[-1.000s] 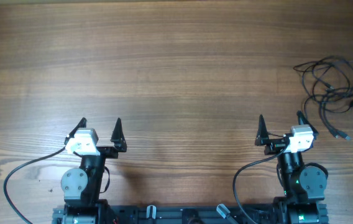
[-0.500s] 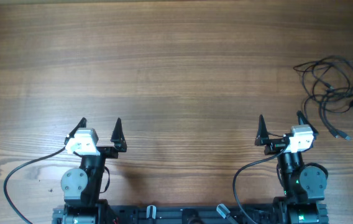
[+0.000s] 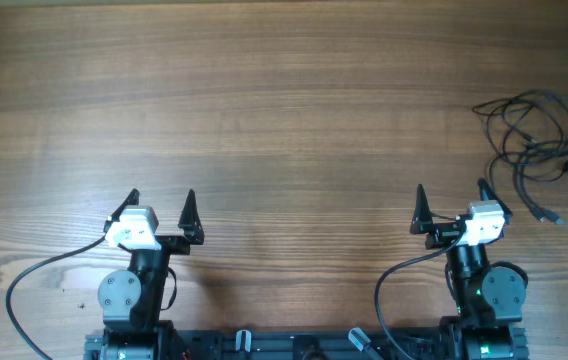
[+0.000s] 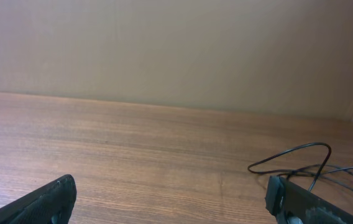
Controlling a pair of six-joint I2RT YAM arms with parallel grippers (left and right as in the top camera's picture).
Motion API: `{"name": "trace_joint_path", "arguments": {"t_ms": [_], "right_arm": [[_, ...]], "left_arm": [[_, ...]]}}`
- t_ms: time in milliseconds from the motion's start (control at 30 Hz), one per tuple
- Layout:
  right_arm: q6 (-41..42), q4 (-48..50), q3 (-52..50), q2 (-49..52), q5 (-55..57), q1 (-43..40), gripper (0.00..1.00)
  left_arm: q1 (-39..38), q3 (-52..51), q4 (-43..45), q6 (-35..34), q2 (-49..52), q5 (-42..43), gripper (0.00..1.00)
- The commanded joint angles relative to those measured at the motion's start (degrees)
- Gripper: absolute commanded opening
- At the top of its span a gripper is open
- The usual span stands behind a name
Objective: Untangle cables
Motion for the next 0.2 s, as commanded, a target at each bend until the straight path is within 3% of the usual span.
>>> {"name": "trace_joint_path", "arguments": {"t_ms": [0,167], "right_arm": [[-1.0,0.1,-0.1,-0.5,-0.9,-0.3,1.0],[-1.0,0.1,-0.1,-0.5,-0.9,-0.3,1.0]], "left_arm": [[0.4,-0.3,-0.4,1.2,-0.6,-0.6,1.0],[0.4,-0.3,-0.4,1.2,-0.6,-0.5,1.0]]}}
